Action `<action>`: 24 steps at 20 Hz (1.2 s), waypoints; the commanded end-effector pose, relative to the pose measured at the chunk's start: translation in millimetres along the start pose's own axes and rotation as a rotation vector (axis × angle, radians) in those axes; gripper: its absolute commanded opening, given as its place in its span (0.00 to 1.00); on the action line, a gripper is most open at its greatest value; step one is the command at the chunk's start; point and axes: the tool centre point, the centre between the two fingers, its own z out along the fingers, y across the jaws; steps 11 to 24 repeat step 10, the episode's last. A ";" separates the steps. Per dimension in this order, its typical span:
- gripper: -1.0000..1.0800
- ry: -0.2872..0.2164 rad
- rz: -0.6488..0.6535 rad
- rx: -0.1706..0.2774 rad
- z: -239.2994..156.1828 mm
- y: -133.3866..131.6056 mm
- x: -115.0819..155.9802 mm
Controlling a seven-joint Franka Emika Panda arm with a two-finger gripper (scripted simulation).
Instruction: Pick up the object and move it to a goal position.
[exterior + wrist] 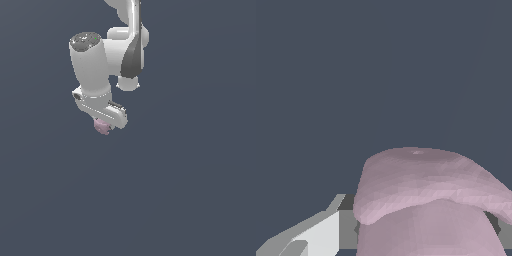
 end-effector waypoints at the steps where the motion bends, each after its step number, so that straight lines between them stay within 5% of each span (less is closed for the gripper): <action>1: 0.00 -0.001 -0.001 0.000 -11.7 12.9 -2.8; 24: 0.00 0.000 -0.001 -0.001 -31.1 33.1 -5.8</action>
